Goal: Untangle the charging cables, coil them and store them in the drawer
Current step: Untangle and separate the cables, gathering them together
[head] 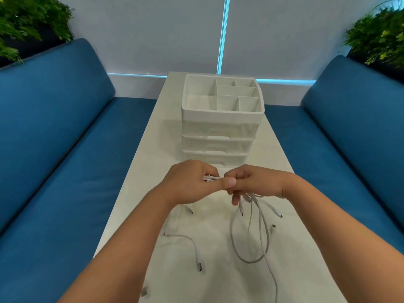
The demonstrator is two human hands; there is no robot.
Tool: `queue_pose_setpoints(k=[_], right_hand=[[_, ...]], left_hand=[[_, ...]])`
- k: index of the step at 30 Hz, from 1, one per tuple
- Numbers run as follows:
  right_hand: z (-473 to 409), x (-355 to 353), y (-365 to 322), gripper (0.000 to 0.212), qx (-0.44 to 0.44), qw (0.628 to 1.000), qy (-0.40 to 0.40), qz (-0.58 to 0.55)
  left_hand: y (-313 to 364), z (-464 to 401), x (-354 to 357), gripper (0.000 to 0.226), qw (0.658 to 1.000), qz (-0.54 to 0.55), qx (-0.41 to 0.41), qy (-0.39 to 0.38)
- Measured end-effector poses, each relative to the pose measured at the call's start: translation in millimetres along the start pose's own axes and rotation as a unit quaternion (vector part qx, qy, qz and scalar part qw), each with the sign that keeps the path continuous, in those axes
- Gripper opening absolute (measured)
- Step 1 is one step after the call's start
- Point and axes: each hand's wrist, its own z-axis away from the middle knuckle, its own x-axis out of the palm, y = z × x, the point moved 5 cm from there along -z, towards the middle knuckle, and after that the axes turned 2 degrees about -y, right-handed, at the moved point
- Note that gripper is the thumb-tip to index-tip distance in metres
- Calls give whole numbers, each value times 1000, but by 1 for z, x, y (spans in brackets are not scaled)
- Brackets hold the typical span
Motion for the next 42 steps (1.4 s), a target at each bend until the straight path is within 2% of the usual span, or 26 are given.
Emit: queue_pose_setpoints(k=[4, 8, 11, 13, 15, 19, 21, 22, 23, 24, 26, 27, 29, 32, 34, 36, 38, 42], right_hand=[[-1, -2, -2, 33, -17, 999, 38, -29], [1, -2, -2, 30, -33, 996, 17, -83], [2, -6, -1, 27, -47, 997, 10, -60], [0, -9, -2, 30, -47, 997, 35, 49], [-1, -12, -3, 35, -36, 975, 59, 210], [1, -10, -13, 47, -17, 881, 86, 466], [-3, -9, -17, 49, -23, 839, 101, 535], [-6, -9, -17, 48, -18, 836, 100, 539], [-9, -9, -15, 45, -9, 855, 91, 510], [-10, -10, -11, 41, 2, 895, 72, 441], [-10, -10, -3, 34, 6, 972, 31, 232], [-8, -10, -2, 31, 0, 990, 20, 140], [-6, -8, -1, 25, -15, 1000, 8, 24], [-9, 1, 5, 19, -30, 990, -32, -134], [-12, 5, 9, 28, -18, 976, -38, -214], [-15, 7, 12, 40, 5, 970, -36, -239], [-18, 6, 16, 43, 23, 973, -44, -225], [-18, -5, 14, 31, 50, 998, -32, -24]], left_hand=[[-9, 2, -4, 36, 994, 98, 10, -51], [-14, 6, -7, 39, 987, 151, 8, -62], [-22, 7, -5, 34, 983, 172, -17, -68], [-25, 5, -4, 30, 986, 154, -17, -65], [-25, 4, -3, 29, 991, 119, -11, -59], [-28, 1, 0, 25, 996, 53, -12, -68], [-29, -2, 2, 23, 997, 34, -14, -66], [-30, -2, 2, 22, 998, 30, -13, -62], [-31, -2, 2, 22, 998, 26, -11, -57], [-32, -2, 0, 23, 998, 19, -6, -51], [-35, -2, -3, 24, 999, 10, 3, -38], [-37, -2, -5, 24, 1000, 10, 8, -29], [-39, -3, -10, 23, 1000, 14, 17, -10], [-41, -5, -15, 24, 1000, 9, 28, 11], [-41, -5, -17, 24, 999, 5, 32, 16], [-42, -5, -18, 23, 999, 1, 31, 14], [-42, -3, -16, 22, 1000, -4, 26, 8], [-43, 2, -6, 26, 999, -23, 13, -18]])
